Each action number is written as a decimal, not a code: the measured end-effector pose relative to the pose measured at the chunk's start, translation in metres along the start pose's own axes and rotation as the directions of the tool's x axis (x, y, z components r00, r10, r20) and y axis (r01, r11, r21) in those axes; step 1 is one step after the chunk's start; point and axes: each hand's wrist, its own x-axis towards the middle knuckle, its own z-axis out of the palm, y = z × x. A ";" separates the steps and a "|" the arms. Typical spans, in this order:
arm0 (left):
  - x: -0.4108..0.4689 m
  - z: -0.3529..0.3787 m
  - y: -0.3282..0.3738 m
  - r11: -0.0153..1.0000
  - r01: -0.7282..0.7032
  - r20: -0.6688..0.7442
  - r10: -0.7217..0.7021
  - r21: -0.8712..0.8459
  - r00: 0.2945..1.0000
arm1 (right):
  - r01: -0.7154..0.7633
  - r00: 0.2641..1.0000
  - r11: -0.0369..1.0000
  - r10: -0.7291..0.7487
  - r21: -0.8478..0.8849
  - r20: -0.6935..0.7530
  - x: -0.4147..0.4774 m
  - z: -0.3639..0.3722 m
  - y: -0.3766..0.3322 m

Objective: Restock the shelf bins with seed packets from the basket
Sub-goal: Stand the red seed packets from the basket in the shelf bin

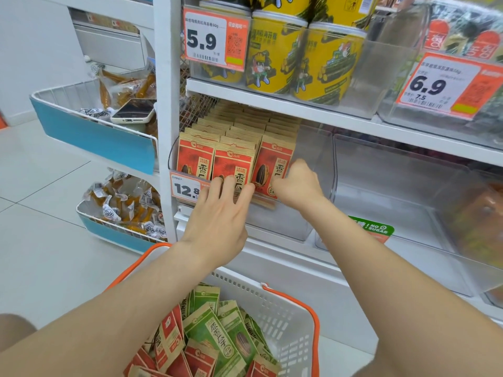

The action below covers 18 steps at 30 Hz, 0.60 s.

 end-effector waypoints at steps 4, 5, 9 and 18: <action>-0.007 -0.005 0.002 1.000 -0.014 -0.115 0.013 -0.008 0.993 | 0.179 0.981 0.960 -0.190 -0.215 -0.030 -0.023 -0.001 0.010; -0.010 -0.005 0.002 1.000 -0.017 -0.109 0.017 -0.004 0.994 | 0.262 0.952 0.909 -0.299 -0.325 -0.067 -0.028 0.000 0.014; -0.028 -0.004 0.006 1.000 -0.004 0.179 -0.001 0.025 0.984 | 0.538 0.791 0.739 -0.609 -0.406 -0.060 -0.062 -0.002 0.020; -0.077 0.016 0.026 0.941 -0.321 0.780 0.277 -0.103 0.562 | 0.768 0.484 0.489 -0.020 -0.413 0.875 -0.134 0.038 0.093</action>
